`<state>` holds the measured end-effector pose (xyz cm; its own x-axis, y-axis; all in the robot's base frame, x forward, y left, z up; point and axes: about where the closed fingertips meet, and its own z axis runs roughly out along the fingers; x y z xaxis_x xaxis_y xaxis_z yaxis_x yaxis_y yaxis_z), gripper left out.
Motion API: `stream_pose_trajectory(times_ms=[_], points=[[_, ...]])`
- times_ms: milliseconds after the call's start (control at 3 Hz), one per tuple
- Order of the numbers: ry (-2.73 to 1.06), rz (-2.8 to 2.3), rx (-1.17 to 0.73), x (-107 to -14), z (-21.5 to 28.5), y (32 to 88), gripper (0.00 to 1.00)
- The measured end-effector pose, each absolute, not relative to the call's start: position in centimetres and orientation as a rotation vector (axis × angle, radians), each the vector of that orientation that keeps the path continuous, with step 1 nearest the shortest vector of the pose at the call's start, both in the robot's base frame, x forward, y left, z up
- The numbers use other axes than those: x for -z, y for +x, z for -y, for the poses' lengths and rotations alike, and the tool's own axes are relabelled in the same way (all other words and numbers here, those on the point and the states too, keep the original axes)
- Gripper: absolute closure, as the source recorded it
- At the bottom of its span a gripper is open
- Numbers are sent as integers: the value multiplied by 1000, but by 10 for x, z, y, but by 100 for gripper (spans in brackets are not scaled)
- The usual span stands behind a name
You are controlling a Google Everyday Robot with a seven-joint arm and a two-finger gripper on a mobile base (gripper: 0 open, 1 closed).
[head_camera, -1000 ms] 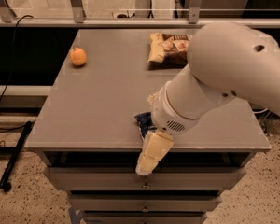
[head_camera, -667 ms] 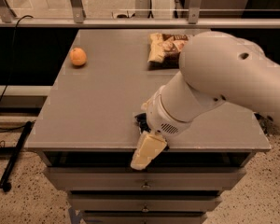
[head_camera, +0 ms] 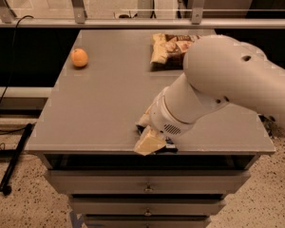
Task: Move rxbar blueberry near orange
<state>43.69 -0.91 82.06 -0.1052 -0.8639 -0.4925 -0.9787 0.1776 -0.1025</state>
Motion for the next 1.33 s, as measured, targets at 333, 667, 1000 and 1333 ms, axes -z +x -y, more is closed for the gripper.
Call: stream_pose_trajectory(times_ms=[333,667,1000,1333], points=[[-1726,-2015,-345,-823,12,439,94],[-1730,-1984,-343,-838,12,442,100],[-1742,-1943,-340,-849,6,451,100],[-1753,-1882,-326,-868,-1,465,100]])
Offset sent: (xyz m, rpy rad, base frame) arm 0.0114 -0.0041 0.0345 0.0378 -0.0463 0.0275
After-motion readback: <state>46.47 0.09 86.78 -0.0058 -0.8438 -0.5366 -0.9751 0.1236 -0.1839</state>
